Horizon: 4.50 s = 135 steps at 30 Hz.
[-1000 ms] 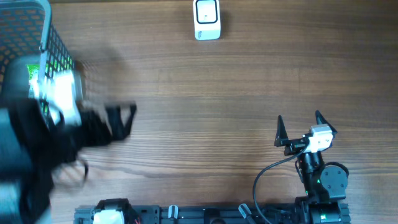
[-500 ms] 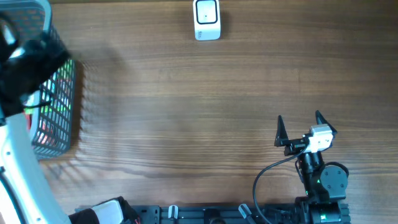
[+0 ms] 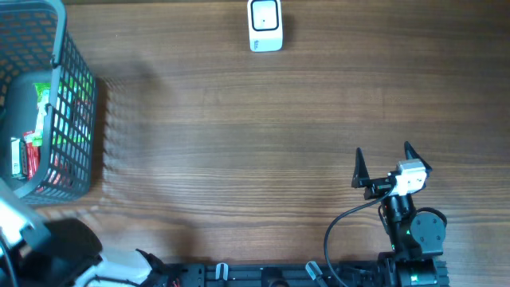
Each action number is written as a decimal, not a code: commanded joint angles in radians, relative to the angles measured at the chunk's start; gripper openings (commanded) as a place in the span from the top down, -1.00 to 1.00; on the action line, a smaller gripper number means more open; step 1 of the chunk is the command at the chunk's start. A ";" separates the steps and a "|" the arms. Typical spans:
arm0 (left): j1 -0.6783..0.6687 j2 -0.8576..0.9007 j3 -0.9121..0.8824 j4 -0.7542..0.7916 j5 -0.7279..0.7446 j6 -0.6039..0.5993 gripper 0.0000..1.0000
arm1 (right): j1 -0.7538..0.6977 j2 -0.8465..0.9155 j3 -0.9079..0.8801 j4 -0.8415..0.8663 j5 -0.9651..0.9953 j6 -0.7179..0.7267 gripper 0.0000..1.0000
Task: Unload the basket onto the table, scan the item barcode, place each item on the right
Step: 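Reach the left gripper into the basket and grasp the red-white Kleenex pack, then carry the Kleenex pack to table center and release it, then move the left gripper back into the basket and grasp the green snack bags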
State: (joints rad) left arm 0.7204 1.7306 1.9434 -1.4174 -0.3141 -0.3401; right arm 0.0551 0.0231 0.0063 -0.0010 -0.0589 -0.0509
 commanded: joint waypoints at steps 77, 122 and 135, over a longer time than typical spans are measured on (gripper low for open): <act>-0.941 0.058 0.222 -0.085 0.444 -0.090 0.85 | -0.006 0.000 -0.001 0.002 0.006 -0.002 -0.99; -1.370 0.366 -0.348 0.475 0.108 -0.134 -0.64 | -0.006 0.000 -0.001 0.002 0.006 -0.002 -1.00; -0.909 0.029 0.235 0.279 -0.072 -0.051 -0.91 | -0.006 0.000 -0.001 0.003 0.006 -0.002 -0.99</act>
State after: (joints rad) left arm -0.3523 1.8576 2.1109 -1.1152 -0.3473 -0.4236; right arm 0.0551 0.0235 0.0063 -0.0010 -0.0589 -0.0509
